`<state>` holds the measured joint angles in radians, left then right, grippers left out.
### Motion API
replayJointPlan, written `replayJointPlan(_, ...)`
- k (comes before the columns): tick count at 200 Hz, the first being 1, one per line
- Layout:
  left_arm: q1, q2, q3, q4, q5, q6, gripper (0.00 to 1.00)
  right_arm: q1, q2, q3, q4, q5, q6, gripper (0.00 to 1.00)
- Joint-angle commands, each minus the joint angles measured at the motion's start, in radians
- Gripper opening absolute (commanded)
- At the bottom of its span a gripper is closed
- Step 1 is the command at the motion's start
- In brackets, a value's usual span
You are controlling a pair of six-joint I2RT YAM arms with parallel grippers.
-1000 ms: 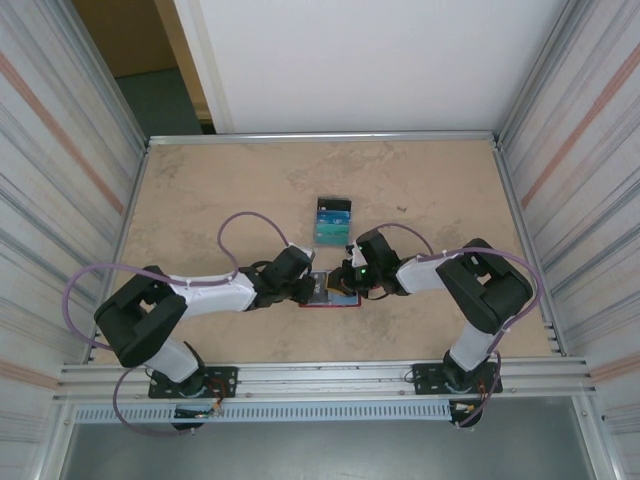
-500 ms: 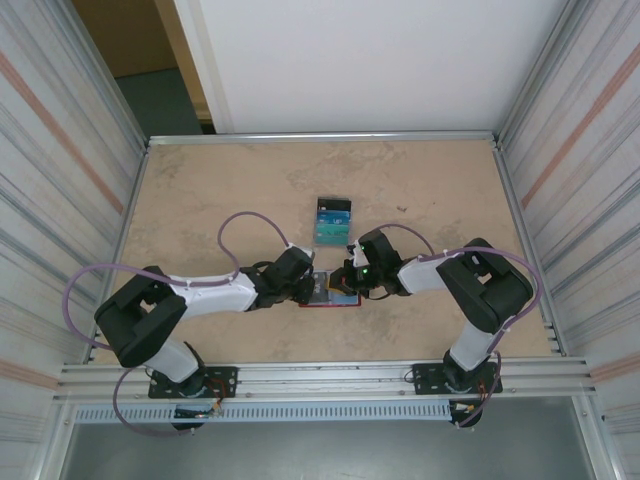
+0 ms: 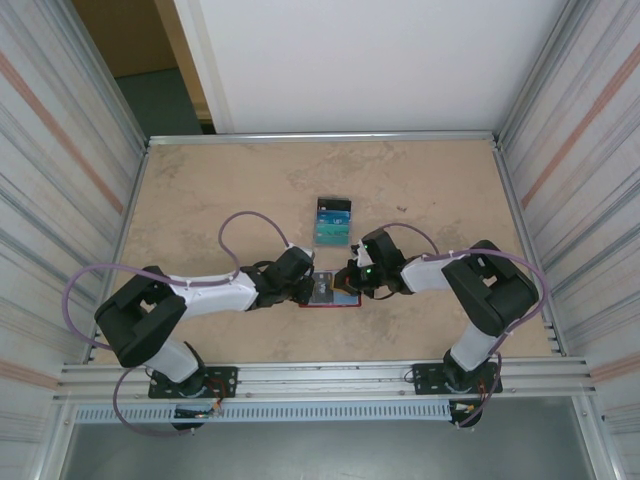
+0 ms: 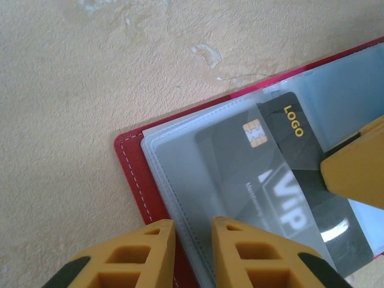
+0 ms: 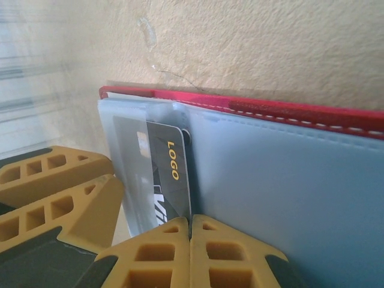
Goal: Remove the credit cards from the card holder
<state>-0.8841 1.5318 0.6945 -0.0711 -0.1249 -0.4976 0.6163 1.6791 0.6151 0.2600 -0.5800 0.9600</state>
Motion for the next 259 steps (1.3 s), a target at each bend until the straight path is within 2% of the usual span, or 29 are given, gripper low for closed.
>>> replayJointPlan(1, -0.005, 0.003, 0.008, -0.081, -0.024, 0.002, 0.23, -0.006, -0.021, 0.000, -0.098, 0.054, -0.034, 0.00)
replayJointPlan(43, -0.005, -0.056, 0.026, -0.083, -0.023, 0.021, 0.38, -0.003, -0.012, 0.014, -0.120, 0.054, -0.039, 0.00)
replayJointPlan(58, -0.006, -0.078, 0.033, -0.080, -0.030, 0.031, 0.40, -0.004, -0.014, 0.017, -0.127, 0.056, -0.039, 0.00)
replayJointPlan(95, -0.007, -0.054, 0.055, -0.054, -0.001, 0.068, 0.40, -0.001, -0.025, 0.021, -0.143, 0.066, -0.044, 0.00)
replayJointPlan(176, -0.057, 0.100, 0.133, -0.097, -0.081, 0.102, 0.41, 0.000, -0.030, 0.032, -0.162, 0.069, -0.049, 0.00)
replayJointPlan(204, -0.073, 0.126, 0.157, -0.159, -0.145, 0.108, 0.39, -0.010, -0.042, 0.026, -0.174, 0.074, -0.053, 0.00)
replayJointPlan(259, -0.076, 0.125, 0.148, -0.179, -0.138, 0.111, 0.36, -0.024, -0.106, 0.009, -0.216, 0.091, -0.061, 0.00)
